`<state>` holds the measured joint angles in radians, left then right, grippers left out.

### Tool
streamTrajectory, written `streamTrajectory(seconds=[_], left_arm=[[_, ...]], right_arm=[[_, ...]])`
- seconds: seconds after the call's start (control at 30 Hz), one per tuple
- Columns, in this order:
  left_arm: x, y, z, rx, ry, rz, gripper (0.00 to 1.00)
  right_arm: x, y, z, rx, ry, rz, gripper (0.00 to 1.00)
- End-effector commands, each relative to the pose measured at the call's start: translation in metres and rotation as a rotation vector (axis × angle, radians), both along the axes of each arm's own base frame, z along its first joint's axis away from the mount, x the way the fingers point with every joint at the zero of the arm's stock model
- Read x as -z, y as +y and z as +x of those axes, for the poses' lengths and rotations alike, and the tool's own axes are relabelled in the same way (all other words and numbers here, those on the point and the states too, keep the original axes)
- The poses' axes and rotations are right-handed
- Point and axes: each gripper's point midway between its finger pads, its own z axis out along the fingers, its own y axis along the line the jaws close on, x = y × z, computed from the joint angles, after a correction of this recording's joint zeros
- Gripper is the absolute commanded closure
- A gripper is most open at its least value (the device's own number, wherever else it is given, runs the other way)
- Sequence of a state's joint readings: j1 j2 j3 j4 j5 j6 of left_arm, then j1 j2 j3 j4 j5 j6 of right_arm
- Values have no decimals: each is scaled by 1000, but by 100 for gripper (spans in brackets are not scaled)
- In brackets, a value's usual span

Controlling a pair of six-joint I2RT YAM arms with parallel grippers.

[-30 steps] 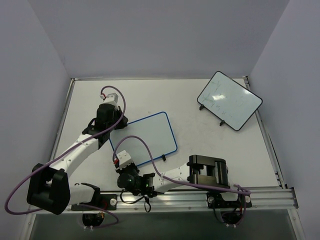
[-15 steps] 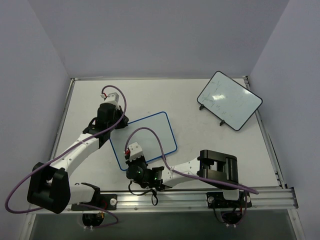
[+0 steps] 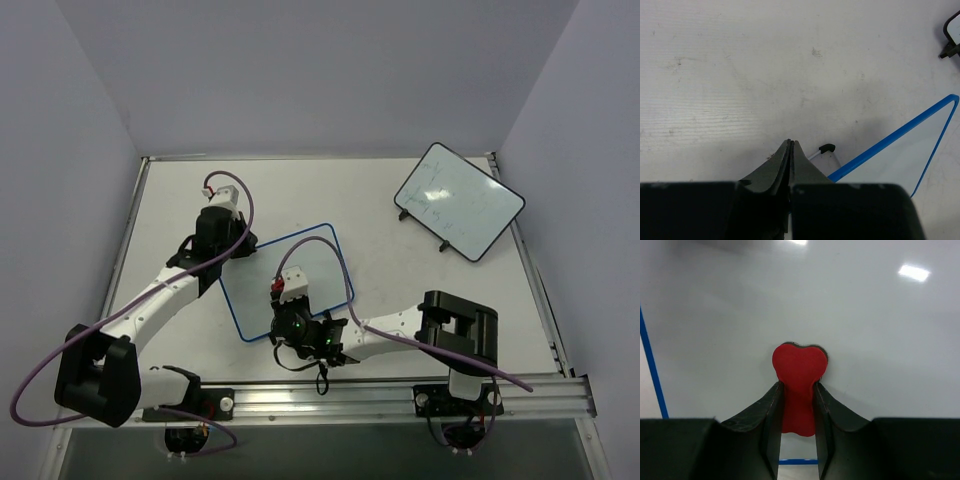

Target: Erase the whiteboard

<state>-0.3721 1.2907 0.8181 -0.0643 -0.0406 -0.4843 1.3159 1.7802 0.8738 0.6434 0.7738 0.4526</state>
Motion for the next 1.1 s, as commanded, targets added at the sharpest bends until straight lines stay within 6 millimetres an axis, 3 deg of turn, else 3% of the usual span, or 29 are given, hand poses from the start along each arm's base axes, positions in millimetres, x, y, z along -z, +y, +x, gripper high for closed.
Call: streamTrajectory(seconds=[0.0,0.57,0.8,1.07], left_arm=[[6,-10,-9,46,48,8,94],[5,-14,-5,56,44,2,94],[7,-15,-4,55,45,2,94],[-2,-14,-3,47,29,-2,94]], right_arm=[[14,-46,22,114,9,-74,100],[0,-137,56,293,76,35,100],[-11,-147,61,315,61,34,100],[-27,-142,63,301,62,48,100]])
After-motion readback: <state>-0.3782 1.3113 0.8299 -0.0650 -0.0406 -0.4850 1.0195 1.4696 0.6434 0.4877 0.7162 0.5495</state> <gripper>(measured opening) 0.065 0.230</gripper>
